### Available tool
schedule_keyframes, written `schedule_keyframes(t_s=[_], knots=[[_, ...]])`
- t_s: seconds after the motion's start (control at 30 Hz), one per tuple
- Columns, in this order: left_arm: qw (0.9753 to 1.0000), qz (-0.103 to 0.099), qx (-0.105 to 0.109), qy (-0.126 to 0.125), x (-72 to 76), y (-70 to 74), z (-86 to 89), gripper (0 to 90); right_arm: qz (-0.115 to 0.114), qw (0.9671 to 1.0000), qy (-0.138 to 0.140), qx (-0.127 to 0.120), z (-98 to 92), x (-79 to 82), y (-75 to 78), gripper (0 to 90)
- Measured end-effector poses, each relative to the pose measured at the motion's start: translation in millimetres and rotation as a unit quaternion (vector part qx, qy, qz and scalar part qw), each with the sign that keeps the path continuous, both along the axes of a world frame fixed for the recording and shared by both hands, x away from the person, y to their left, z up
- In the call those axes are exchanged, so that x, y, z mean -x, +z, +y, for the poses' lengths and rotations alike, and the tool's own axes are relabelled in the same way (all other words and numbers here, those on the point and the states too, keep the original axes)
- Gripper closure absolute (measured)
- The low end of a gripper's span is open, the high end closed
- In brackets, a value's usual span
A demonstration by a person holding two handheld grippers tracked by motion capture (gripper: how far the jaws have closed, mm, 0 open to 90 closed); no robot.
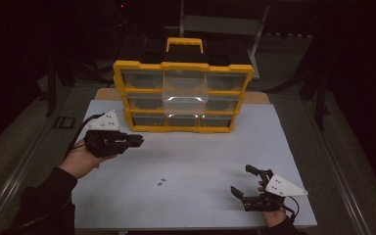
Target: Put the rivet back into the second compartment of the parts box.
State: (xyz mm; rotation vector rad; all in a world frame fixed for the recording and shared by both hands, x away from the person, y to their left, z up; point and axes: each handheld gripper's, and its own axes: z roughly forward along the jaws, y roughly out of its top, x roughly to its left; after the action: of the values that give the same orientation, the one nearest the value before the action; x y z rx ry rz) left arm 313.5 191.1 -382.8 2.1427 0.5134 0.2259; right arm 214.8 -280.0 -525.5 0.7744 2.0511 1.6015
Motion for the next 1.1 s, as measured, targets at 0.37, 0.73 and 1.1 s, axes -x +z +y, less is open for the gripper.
schedule_keyframes(t_s=[0.37, 0.73, 1.1], knots=[[0.9993, -0.032, 0.017, 0.009, -11.0, 42.6, -2.1, 81.5, 0.002, 1.0, 0.005, 0.004, 0.6, -0.6, -1.3, 10.4], [0.9968, -0.052, 0.061, 0.001, -30.1, 79.7, -2.2, 81.5, 0.004, 1.0, 0.006, 0.003, 0.3, -0.4, -1.4, 10.4], [0.9915, -0.084, 0.099, -0.015, -43.7, 118.2, -12.5, 81.5, 0.006, 0.9999, 0.008, 0.003, 0.1, -0.6, -2.1, 10.4]])
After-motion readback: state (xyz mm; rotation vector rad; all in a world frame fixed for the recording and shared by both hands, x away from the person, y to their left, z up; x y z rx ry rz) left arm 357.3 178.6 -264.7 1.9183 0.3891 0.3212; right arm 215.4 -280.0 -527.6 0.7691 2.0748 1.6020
